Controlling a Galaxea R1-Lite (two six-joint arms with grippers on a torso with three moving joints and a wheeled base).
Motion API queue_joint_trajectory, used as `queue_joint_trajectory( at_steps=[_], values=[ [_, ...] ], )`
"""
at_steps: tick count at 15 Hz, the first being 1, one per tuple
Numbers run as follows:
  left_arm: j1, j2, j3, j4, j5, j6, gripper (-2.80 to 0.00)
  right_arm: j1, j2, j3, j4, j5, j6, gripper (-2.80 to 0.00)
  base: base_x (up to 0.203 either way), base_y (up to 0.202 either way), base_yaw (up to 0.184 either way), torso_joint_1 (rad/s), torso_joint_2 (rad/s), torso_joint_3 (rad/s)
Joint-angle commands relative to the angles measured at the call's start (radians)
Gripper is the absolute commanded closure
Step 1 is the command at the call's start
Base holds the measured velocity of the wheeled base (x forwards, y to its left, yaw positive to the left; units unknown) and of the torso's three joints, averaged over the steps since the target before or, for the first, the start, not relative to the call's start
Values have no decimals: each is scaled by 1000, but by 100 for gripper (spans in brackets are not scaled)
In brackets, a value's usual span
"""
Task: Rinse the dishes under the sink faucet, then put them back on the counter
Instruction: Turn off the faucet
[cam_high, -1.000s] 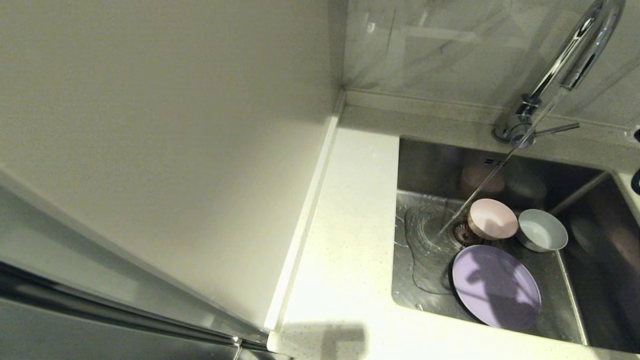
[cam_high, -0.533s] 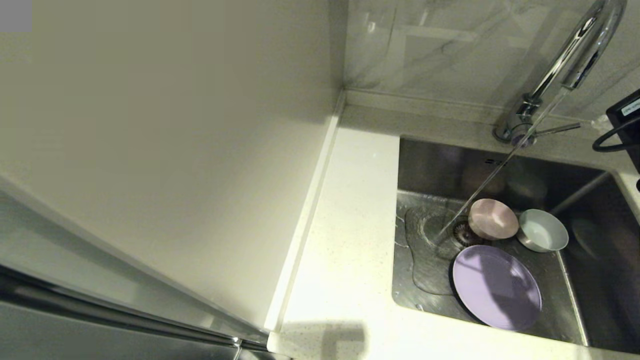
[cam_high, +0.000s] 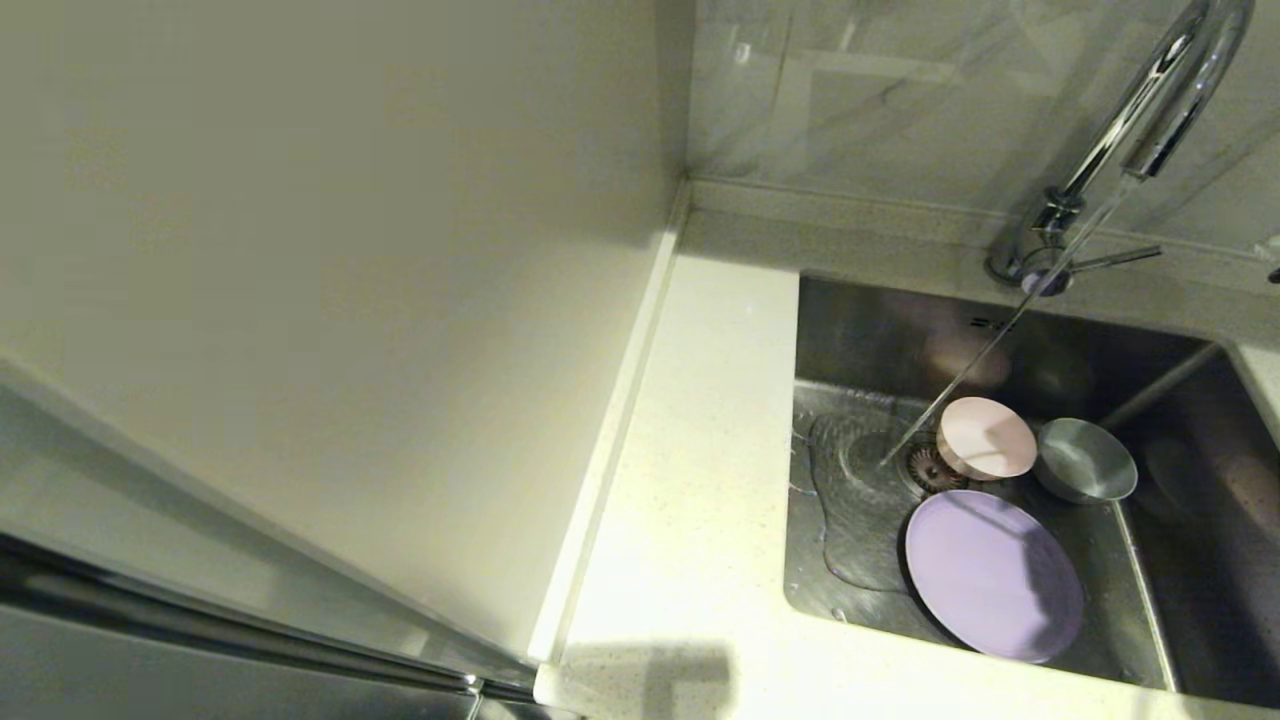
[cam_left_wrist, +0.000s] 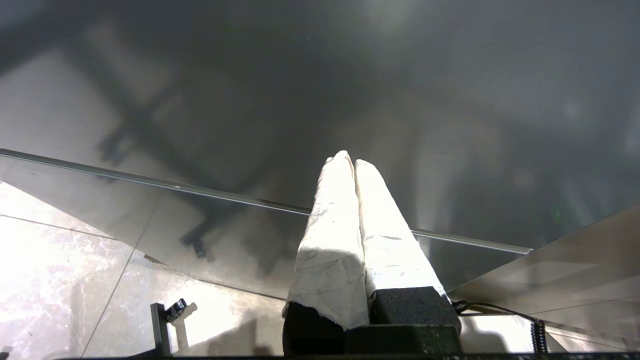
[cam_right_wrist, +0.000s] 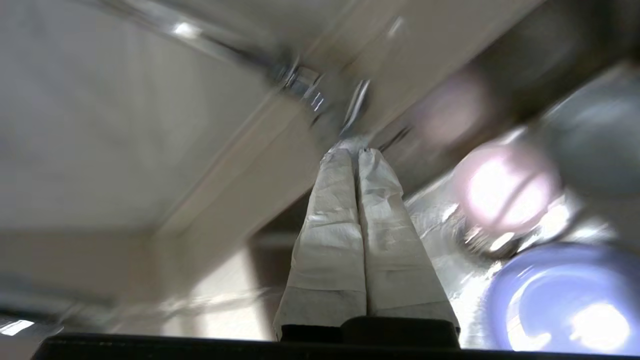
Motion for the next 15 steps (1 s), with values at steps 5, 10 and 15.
queue_joint_trajectory(
  at_steps=[5,10,15],
  values=[
    [0,0,2,0,0,1,0,-103,56,-13,1,426,231,0,0,0,0,0,0,0],
    [0,0,3,0,0,1,0,-137,184,-54,-17,484,320,0,0,0,0,0,0,0],
    [0,0,2,0,0,1,0,-138,255,-141,-90,559,416,0,0,0,0,0,0,0]
  ],
)
